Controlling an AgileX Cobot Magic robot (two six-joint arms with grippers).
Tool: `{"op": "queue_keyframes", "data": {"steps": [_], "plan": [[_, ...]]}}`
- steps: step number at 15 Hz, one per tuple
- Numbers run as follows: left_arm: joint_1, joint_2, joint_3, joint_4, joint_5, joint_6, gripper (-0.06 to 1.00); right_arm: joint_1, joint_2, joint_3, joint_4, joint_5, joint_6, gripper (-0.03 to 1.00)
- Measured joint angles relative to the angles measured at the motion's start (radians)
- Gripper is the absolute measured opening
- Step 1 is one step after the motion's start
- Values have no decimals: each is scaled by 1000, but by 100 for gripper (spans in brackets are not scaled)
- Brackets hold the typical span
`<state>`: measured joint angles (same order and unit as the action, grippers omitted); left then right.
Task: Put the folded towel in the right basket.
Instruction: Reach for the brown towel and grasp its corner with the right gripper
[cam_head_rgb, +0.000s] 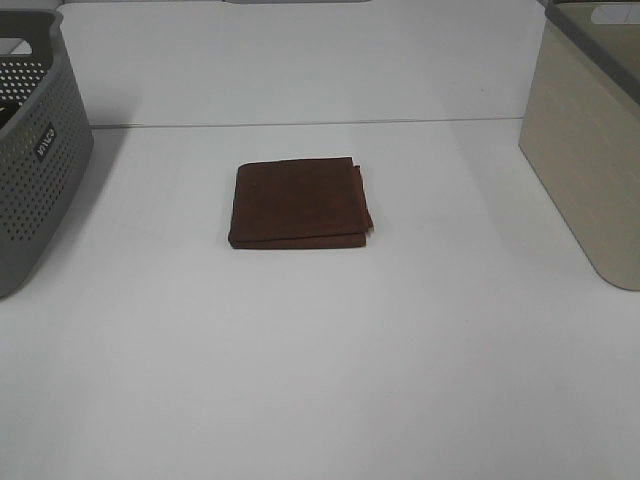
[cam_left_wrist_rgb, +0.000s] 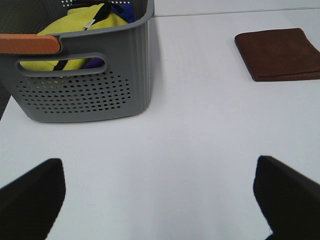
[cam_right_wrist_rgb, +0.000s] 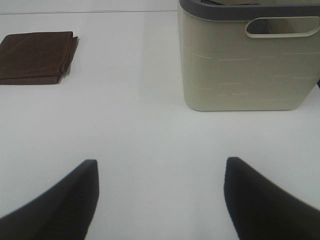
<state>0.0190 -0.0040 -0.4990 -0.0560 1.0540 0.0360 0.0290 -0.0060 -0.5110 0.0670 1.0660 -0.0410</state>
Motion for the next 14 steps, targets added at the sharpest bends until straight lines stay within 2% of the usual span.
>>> {"op": "queue_keyframes", "data": {"steps": [14], "plan": [[0,0,0,0,0,0,97,0,0,0,0,0,0,67]]}}
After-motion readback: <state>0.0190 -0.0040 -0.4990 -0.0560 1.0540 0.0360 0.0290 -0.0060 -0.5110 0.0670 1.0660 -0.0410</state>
